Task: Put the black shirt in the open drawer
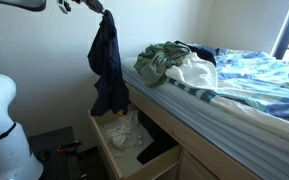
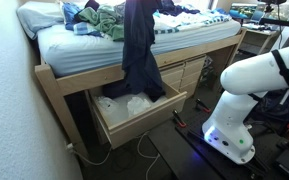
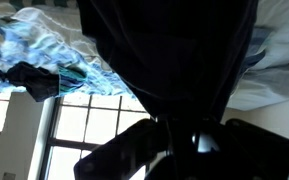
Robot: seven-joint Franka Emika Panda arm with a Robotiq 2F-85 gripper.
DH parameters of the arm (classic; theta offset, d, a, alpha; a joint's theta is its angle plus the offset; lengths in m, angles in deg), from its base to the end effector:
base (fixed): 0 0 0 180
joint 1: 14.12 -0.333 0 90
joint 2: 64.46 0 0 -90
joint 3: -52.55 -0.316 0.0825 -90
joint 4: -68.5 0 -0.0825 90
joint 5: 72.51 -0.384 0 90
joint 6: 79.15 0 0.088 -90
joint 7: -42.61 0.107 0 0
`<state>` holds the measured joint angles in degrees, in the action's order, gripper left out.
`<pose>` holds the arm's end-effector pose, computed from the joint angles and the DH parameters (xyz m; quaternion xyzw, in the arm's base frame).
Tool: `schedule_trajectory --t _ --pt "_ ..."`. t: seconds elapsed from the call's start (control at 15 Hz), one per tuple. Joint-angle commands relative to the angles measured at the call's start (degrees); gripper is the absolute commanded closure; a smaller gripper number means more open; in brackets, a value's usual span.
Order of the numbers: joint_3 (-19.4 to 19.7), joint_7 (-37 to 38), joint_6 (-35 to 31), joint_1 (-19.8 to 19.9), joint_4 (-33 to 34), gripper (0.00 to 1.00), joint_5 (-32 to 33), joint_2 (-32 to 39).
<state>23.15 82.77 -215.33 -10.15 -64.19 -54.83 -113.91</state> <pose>0.2980 0.2301 0.6853 0.8647 -0.0473 0.4920 0.0894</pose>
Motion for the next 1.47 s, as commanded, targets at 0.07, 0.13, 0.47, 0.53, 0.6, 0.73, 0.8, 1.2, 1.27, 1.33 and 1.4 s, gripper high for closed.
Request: schedule_trajectory --t 0.07,0.13,0.47,0.53,0.6,0.73,0.8,1.2,1.27,1.33,1.4 --pt "-0.45 3.50 -10.81 -0.83 -10.17 0.98 -2.15 -0.89" --pt "-0.76 3.86 -12.41 -1.11 -12.01 0.98 -2.81 -0.70" --pt "-1.89 3.82 -16.62 -2.48 -19.42 0.98 -6.35 -0.05" --pt "-2.07 4.02 -17.52 -2.64 -20.72 0.98 -7.10 -0.10" --pt "-2.28 4.21 -18.10 -2.88 -21.90 0.98 -7.85 -0.11" --pt "-2.67 4.44 -19.40 -3.48 -23.96 0.98 -9.47 0.34" --pt "-2.97 4.47 -19.82 -3.70 -24.75 0.98 -10.28 0.70" --pt "-4.13 4.09 -17.99 -6.79 -26.56 0.98 -15.52 5.38" --pt "-3.90 4.11 -17.74 -7.57 -26.68 0.98 -16.46 6.27" --pt "-3.77 4.06 -17.48 -8.15 -26.72 0.98 -17.16 7.14" --pt "-3.61 3.98 -17.08 -8.72 -26.73 0.98 -17.78 8.14"
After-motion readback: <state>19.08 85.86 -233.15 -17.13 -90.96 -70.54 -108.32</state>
